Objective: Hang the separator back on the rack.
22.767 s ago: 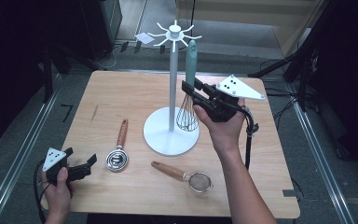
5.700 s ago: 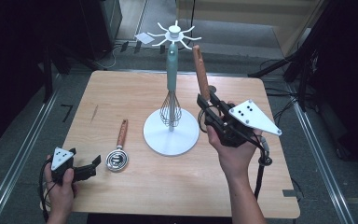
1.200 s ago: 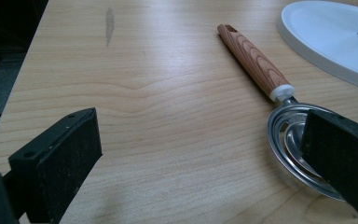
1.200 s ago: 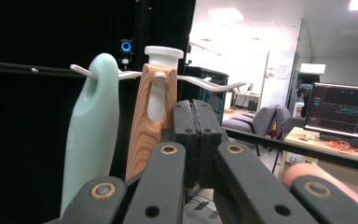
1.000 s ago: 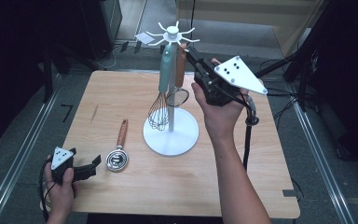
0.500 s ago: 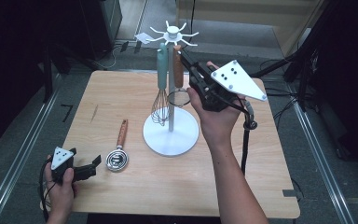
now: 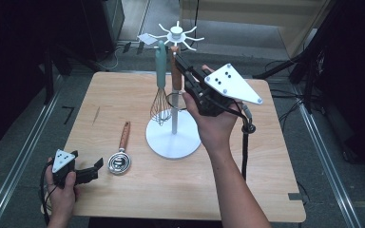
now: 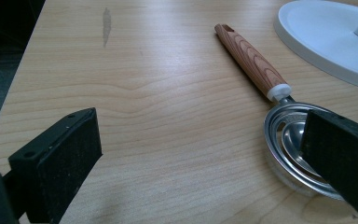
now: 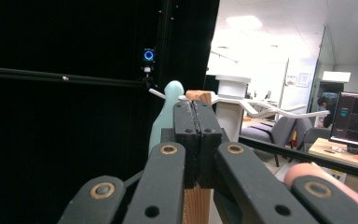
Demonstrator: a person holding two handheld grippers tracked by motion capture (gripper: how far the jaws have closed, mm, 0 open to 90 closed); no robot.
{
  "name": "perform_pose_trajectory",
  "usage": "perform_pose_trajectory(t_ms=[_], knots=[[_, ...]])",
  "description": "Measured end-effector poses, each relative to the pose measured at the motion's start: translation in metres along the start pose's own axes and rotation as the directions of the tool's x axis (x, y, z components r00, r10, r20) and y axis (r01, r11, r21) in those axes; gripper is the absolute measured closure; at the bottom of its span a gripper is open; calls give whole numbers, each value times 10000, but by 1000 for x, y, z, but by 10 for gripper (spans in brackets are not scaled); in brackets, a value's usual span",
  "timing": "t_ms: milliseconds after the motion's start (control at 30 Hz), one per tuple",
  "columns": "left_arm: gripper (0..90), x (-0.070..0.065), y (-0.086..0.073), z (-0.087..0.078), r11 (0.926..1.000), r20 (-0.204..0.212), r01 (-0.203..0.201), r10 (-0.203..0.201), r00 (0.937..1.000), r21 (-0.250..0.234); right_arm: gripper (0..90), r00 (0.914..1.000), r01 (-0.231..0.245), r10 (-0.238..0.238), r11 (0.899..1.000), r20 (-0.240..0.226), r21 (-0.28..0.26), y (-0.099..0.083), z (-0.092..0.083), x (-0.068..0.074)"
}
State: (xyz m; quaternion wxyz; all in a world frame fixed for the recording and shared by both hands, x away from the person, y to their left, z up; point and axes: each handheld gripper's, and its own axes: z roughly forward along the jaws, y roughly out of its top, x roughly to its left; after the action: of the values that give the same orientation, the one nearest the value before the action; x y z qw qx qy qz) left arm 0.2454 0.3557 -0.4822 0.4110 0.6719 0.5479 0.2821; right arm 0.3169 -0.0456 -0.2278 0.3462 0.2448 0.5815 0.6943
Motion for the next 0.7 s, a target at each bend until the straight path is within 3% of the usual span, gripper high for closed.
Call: perform_pose_trajectory(t_ms=[333, 700], knots=[[0, 0, 0, 0, 10000, 54, -69, 69, 10000, -19, 900, 9999, 98, -96, 9998, -111, 152, -1, 5, 7], [0, -1, 0, 0, 9999, -12, -104, 104, 9999, 59, 900, 9999, 163, -165, 9993, 46, 348, -9, -4, 0]])
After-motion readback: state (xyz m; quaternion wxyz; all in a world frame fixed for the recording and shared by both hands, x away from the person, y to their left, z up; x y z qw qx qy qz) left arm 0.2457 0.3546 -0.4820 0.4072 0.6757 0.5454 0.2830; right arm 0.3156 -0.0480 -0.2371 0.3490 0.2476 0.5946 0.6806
